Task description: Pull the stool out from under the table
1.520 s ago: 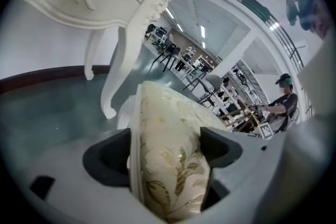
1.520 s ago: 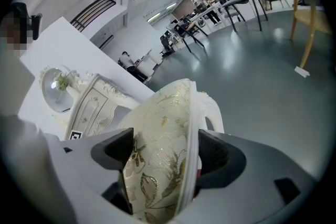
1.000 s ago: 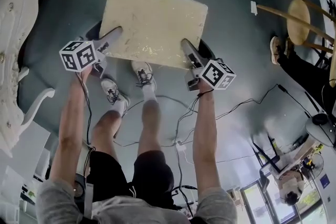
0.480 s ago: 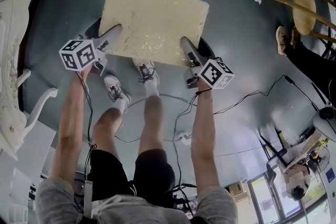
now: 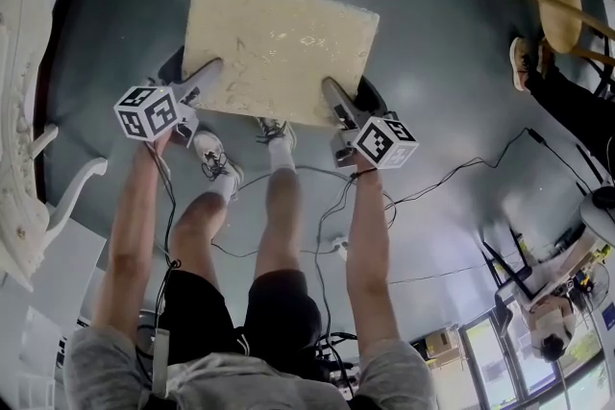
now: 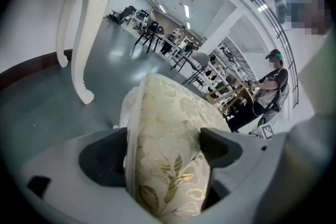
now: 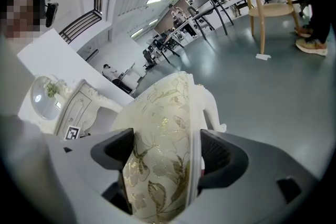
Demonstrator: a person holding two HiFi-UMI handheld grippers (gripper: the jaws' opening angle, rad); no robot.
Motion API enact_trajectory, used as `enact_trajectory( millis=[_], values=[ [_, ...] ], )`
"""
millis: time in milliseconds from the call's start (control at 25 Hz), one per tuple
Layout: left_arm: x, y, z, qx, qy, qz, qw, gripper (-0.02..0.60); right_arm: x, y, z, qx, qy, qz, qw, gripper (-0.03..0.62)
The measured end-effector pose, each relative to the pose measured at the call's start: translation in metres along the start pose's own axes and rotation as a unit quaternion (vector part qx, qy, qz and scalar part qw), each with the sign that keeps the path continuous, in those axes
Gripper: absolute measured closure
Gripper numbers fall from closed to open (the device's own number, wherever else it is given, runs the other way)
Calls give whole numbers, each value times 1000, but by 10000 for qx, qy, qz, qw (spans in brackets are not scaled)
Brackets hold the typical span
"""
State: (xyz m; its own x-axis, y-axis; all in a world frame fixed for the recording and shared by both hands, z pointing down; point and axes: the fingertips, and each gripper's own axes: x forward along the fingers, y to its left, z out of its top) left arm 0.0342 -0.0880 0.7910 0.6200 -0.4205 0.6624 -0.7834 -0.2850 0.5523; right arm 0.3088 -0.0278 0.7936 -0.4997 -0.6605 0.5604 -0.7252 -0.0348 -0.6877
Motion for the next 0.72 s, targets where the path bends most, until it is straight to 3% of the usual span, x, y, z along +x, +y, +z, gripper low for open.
enact_trajectory(
  millis=[440, 600, 720],
  values=[
    [-3, 3, -14, 14, 25, 4, 10000, 163, -3, -2, -13, -81, -67, -31, 9999, 194],
    [-8, 1, -11, 170, 93, 224, 9996, 163, -6, -2, -12, -164, 4, -275, 9995, 194],
    [-15, -5, 0, 358, 22, 399, 9986, 166, -12, 2, -2, -533, 9, -590, 9968, 194]
  ],
)
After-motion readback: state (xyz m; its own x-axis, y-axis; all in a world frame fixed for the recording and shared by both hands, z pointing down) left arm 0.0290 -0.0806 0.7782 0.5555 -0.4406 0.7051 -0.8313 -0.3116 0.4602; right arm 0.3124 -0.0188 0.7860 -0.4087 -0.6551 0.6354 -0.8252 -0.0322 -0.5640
